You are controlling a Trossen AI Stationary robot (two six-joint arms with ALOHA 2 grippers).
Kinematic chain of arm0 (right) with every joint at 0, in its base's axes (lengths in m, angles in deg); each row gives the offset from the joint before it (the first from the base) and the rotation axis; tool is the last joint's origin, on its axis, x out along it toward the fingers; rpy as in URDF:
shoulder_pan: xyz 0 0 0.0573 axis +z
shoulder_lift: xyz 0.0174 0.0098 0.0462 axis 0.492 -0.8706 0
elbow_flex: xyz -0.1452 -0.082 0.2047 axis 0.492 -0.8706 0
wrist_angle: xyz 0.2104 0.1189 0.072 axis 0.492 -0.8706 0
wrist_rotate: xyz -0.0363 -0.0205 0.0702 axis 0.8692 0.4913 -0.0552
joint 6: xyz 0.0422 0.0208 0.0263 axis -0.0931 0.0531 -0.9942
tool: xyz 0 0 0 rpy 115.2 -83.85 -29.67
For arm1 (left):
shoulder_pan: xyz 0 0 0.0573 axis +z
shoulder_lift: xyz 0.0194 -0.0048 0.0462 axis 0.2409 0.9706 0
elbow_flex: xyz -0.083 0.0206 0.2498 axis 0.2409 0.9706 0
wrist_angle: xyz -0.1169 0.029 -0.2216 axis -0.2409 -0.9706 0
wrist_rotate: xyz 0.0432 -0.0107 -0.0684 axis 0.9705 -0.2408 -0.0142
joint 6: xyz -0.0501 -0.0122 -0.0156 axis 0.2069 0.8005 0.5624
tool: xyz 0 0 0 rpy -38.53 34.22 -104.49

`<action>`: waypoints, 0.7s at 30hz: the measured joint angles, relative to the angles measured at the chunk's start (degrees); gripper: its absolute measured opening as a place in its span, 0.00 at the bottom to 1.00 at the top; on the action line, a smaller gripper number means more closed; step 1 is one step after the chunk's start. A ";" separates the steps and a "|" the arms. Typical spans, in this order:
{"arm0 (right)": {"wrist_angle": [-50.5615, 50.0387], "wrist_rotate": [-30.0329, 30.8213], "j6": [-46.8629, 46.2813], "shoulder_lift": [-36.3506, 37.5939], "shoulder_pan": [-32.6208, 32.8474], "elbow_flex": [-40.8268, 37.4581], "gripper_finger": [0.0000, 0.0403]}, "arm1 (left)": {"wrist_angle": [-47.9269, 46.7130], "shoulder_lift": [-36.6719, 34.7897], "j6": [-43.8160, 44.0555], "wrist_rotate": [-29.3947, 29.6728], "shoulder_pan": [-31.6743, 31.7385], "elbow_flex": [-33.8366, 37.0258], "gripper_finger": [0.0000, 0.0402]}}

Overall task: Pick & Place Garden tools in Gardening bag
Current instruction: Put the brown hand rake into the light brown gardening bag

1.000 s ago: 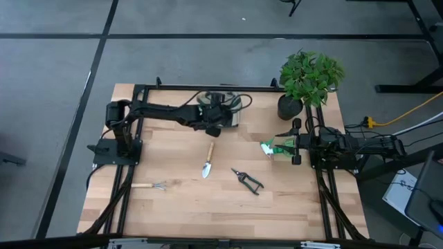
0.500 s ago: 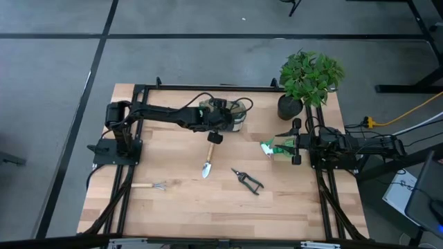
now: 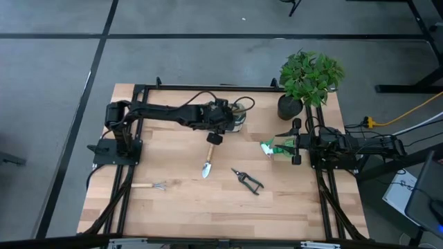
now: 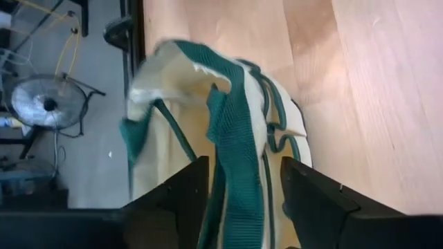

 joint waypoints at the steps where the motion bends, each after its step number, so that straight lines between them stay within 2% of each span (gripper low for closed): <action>1: -0.02 0.00 0.02 0.00 -0.02 0.00 0.46 | -0.88 0.00 -0.57 -0.02 0.00 -0.59 0.45; 14: -0.02 0.00 0.02 0.00 -0.02 0.00 0.46 | -5.07 -0.78 -1.52 -2.86 2.04 -3.89 0.47; 21: 0.00 0.00 0.00 0.00 0.00 0.00 0.46 | -4.53 -6.01 3.59 -18.07 5.25 -3.91 0.47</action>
